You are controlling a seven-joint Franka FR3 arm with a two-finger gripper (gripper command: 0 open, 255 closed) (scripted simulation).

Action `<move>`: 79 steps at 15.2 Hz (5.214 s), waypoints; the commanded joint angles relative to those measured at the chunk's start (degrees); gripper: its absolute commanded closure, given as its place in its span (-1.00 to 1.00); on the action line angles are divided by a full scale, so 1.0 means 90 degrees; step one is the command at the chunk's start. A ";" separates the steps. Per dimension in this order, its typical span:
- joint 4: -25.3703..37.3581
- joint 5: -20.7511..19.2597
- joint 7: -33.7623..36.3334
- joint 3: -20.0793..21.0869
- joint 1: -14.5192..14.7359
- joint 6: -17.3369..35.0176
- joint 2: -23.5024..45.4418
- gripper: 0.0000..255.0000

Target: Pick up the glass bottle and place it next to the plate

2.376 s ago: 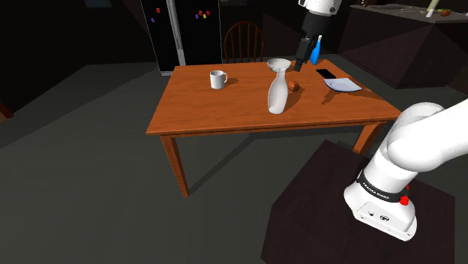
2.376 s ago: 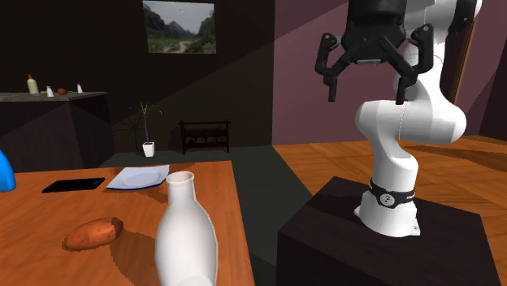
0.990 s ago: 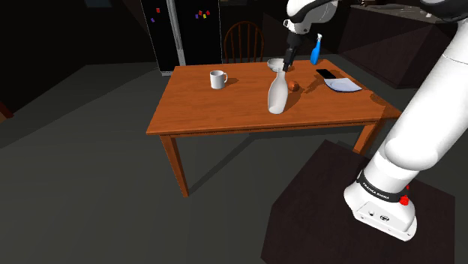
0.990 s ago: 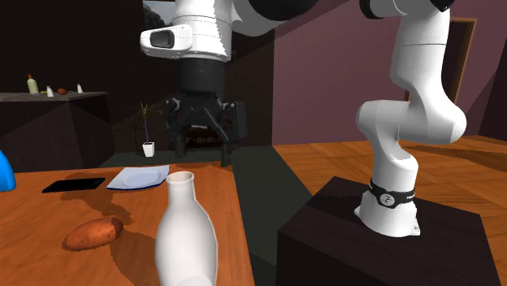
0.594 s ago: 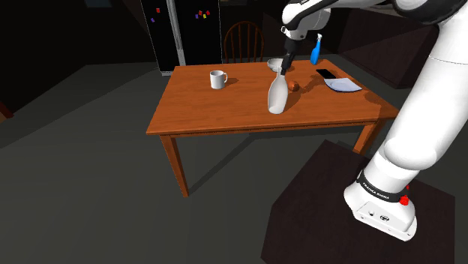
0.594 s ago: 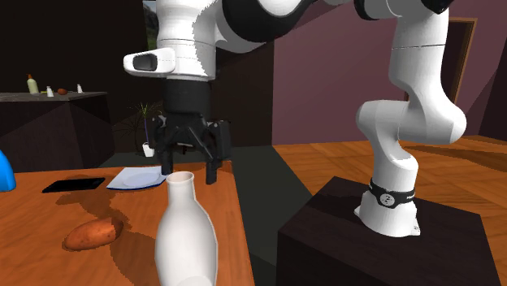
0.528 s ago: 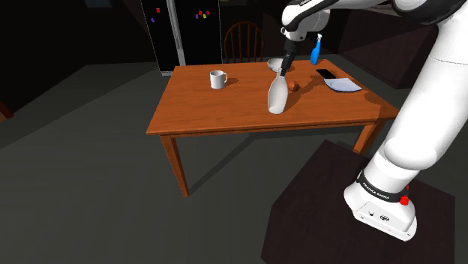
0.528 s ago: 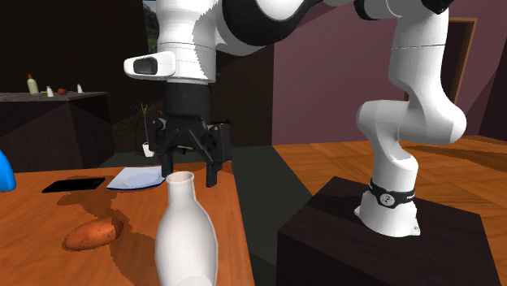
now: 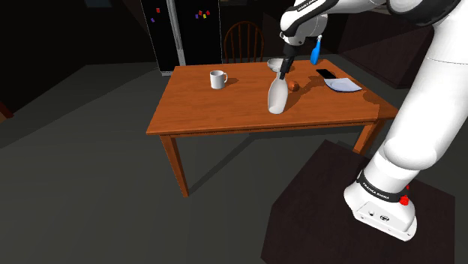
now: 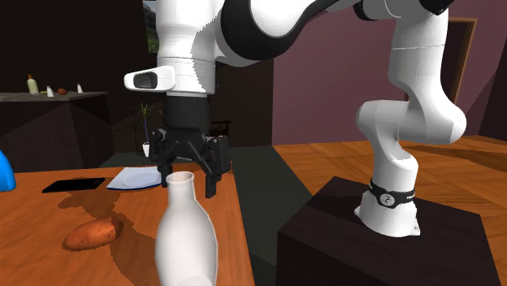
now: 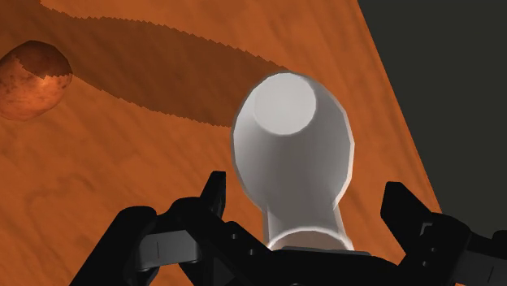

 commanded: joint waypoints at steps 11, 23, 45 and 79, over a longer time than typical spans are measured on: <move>-0.0002 0.0000 0.0000 0.0000 0.0000 0.0001 -0.0001 1.00; 0.0619 -0.0187 0.0176 -0.0023 0.0017 -0.0870 -0.0283 1.00; 0.2453 -0.0268 0.0344 -0.0055 -0.0015 -0.2737 -0.0327 1.00; 0.5925 0.0356 -0.0328 -0.0373 -0.0892 -0.5193 0.0861 1.00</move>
